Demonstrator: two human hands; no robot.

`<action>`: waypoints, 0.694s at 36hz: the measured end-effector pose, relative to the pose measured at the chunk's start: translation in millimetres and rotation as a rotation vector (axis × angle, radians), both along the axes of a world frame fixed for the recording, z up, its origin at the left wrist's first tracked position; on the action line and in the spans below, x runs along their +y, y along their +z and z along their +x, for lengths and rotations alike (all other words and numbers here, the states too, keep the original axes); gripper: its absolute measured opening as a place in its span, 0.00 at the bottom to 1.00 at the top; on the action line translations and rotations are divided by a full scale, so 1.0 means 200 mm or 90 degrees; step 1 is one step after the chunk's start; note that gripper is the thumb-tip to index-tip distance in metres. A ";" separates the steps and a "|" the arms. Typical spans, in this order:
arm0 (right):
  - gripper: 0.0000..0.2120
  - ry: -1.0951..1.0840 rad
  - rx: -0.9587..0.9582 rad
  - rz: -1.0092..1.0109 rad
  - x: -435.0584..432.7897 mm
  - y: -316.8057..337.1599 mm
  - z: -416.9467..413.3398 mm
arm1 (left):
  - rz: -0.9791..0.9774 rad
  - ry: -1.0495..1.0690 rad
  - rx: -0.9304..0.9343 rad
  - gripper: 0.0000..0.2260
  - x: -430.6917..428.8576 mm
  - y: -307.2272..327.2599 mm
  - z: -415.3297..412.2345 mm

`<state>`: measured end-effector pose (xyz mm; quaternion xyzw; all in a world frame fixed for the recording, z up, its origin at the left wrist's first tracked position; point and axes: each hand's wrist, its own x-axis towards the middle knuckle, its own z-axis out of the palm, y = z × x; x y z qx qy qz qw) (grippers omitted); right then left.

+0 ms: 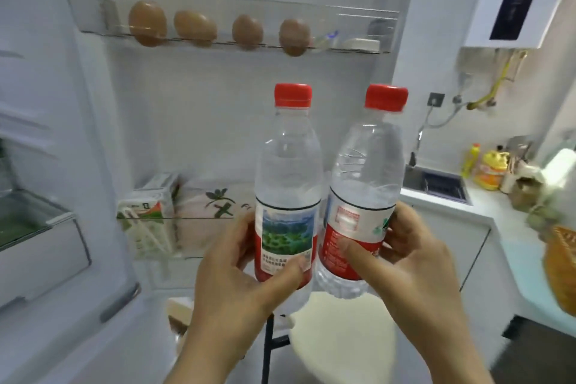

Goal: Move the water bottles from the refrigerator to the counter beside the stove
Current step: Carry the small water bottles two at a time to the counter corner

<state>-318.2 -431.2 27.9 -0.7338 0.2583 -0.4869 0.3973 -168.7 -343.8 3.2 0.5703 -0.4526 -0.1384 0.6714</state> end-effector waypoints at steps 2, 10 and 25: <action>0.26 -0.026 -0.009 -0.001 -0.04 0.00 -0.15 | 0.006 -0.019 -0.020 0.26 -0.08 -0.01 -0.12; 0.22 -0.154 0.012 0.024 -0.17 -0.02 -0.69 | 0.022 -0.134 -0.019 0.25 -0.34 -0.01 -0.61; 0.24 -0.441 0.012 0.055 -0.24 -0.07 -1.33 | 0.049 -0.424 -0.011 0.28 -0.74 -0.02 -1.21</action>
